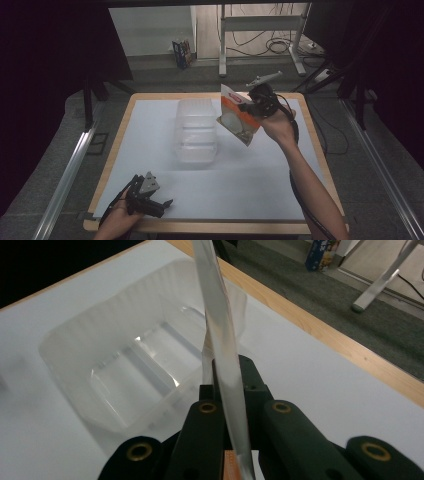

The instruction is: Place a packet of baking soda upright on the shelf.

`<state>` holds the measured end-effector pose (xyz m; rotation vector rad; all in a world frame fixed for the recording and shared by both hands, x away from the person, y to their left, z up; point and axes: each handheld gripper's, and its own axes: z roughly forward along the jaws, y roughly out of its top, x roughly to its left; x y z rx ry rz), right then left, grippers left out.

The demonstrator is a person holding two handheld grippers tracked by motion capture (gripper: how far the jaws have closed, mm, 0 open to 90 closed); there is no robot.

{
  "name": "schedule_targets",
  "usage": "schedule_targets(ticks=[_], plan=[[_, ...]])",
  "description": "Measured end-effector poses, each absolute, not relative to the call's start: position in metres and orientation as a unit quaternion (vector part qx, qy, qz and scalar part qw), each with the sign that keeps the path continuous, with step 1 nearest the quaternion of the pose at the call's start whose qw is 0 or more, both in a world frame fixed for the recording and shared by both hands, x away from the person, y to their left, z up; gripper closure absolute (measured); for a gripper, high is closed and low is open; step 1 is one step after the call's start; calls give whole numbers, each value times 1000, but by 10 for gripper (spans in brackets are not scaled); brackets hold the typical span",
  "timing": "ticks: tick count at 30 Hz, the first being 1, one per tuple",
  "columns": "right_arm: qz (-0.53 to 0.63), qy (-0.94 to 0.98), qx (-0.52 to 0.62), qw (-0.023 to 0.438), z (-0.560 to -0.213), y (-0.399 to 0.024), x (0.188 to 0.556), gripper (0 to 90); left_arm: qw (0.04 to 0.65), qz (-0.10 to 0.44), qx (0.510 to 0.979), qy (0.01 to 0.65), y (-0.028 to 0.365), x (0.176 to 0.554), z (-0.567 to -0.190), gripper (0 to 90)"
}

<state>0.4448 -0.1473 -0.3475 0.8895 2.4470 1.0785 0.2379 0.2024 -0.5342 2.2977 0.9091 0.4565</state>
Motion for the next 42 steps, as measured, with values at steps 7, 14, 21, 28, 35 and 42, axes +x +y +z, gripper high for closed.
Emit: schedule_targets(ticks=[7, 14, 21, 28, 35, 42], plan=[[377, 866, 292, 150, -347, -117, 458, 888, 310, 173, 870, 343, 203, 238, -534, 30], [370, 874, 280, 146, -350, -90, 470, 887, 312, 173, 869, 343, 202, 238, -535, 30], [367, 879, 268, 143, -350, -62, 478, 888, 313, 172, 869, 343, 203, 238, -534, 30], [365, 887, 248, 140, -351, -30, 482, 888, 316, 173, 867, 344, 204, 238, -534, 30], [362, 890, 247, 130, -362, -13, 488, 888, 317, 173, 867, 344, 204, 238, -534, 30], [350, 895, 252, 115, -387, -4, 495, 887, 315, 173, 868, 343, 204, 237, -534, 30]])
